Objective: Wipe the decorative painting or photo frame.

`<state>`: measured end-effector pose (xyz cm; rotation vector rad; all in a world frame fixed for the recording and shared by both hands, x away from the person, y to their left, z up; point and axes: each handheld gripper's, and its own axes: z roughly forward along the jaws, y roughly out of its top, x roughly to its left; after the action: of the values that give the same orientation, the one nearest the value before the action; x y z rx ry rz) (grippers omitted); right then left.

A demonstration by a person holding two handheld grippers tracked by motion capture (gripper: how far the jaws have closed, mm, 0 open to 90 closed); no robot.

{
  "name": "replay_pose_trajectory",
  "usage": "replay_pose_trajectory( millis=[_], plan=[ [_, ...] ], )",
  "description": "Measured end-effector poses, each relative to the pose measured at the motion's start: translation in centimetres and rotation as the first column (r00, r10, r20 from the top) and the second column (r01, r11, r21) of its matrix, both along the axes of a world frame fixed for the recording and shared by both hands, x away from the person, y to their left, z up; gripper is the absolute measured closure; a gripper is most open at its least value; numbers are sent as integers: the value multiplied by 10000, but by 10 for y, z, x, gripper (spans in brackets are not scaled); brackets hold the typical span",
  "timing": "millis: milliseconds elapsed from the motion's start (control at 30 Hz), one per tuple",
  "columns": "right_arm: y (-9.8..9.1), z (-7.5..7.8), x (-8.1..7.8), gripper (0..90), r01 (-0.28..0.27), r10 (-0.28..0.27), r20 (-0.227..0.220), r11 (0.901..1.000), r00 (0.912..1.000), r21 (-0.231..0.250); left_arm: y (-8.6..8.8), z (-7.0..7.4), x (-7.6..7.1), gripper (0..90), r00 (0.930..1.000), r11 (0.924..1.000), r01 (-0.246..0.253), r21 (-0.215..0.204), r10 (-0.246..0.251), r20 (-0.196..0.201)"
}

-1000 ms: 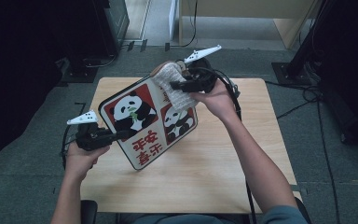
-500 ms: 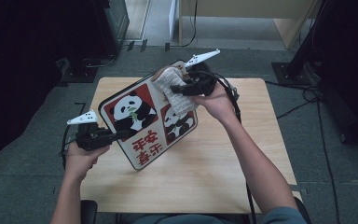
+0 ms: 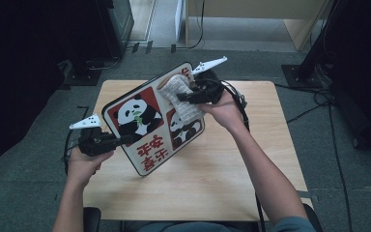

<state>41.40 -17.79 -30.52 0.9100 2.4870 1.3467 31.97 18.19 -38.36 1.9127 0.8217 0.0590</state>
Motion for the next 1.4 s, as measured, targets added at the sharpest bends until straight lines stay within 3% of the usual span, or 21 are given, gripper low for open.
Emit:
replay_pose_trajectory(
  millis=[1067, 1400],
  plan=[
    [-1, -29, -8, 677, -156, 157, -224, 9999, 9996, 31, 0, 0, 0, 800, 10000, 10000, -6, -14, 6, -7],
    [-2, -37, -10, 676, -137, 139, -84, 9997, 9999, 185, 0, 0, 0, 800, 10000, 10000, -9, -10, 9, 1]
  ],
)
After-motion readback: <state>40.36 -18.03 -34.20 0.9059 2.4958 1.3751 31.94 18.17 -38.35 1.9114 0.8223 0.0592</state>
